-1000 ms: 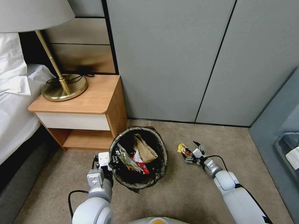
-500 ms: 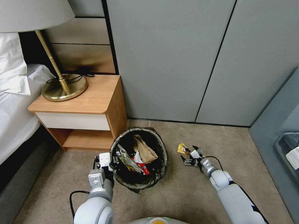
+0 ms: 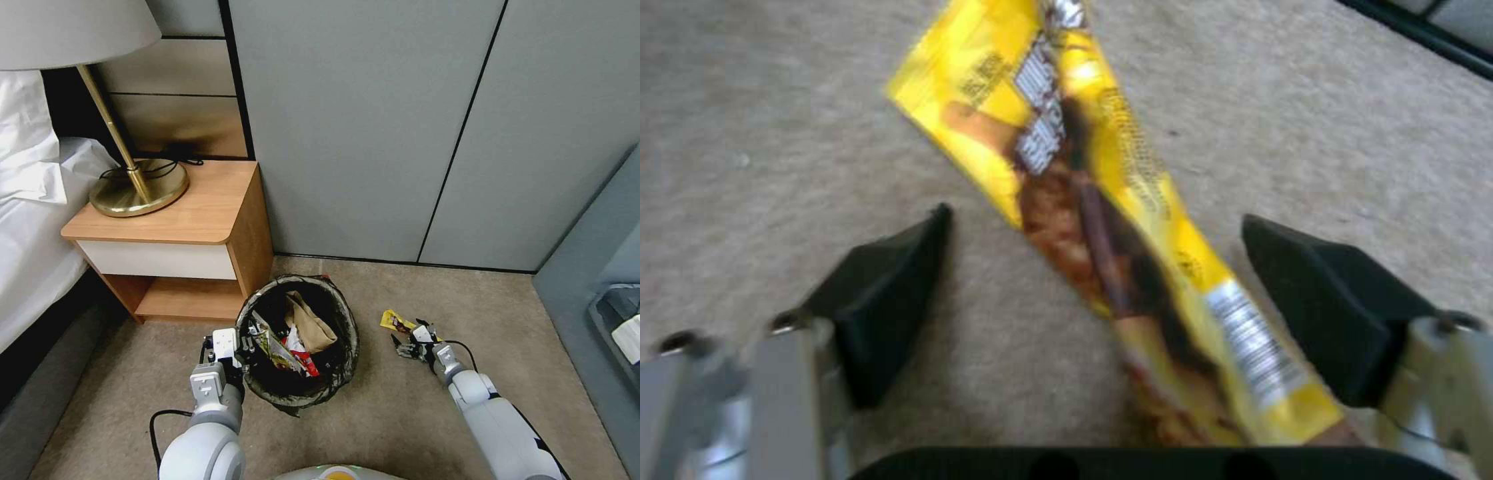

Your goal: Pick up the trash bin, then pick up the garbage from the floor and place it into the trash bin.

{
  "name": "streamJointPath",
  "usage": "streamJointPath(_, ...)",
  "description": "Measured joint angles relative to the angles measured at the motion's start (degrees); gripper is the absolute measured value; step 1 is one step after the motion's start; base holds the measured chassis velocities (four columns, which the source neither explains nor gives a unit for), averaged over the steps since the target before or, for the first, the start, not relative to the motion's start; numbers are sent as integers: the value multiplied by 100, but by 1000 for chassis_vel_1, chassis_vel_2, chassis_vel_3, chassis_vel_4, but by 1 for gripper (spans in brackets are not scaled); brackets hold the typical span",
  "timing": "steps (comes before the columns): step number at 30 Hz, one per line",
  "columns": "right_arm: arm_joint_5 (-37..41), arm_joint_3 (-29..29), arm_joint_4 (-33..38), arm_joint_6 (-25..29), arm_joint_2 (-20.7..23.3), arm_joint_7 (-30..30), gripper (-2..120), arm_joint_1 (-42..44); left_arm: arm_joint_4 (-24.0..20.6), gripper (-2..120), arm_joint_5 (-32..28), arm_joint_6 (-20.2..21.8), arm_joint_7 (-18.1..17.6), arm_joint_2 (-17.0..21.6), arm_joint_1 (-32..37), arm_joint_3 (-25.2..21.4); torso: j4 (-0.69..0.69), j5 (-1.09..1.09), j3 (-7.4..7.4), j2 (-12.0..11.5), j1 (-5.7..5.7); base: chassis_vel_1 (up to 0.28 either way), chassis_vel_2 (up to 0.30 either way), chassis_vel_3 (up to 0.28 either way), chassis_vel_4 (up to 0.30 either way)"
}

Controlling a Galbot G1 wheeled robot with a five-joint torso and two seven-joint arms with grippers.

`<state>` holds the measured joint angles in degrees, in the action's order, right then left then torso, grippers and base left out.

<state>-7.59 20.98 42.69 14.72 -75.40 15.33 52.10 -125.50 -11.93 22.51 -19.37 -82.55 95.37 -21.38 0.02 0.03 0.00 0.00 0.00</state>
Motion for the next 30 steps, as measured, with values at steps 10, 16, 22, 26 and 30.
streamJointPath(10, 49, 4, 283, -16, 25, -42, 44, 153, -29, 0, 12, -8, -1, -13, 9, 8, -3, -3, 0, 0, 0, 0, 0, 0, 0)
streamJointPath(16, 81, 24, 367, 20, 48, -36, 19, 201, -29, 0, 18, -14, 0, -21, -1, 33, -2, -3, 0, 0, 0, 0, 0, 0, 0)
streamJointPath(22, 92, 32, 396, 43, 52, -32, 1, 225, -29, 0, 21, -18, 2, -16, -2, 41, -2, -3, 0, 0, 0, 0, 0, 0, 0)
streamJointPath(26, 92, 40, 419, 65, 48, -28, 0, 242, -29, 0, 25, -18, 4, -14, -3, 51, -2, -3, 0, 0, 0, 0, 0, 0, 0)
streamJointPath(30, 92, 47, 429, 86, 50, -24, 0, 250, -29, 0, 28, -18, 5, -9, 0, 54, -2, -3, 0, 0, 0, 0, 0, 0, 0)
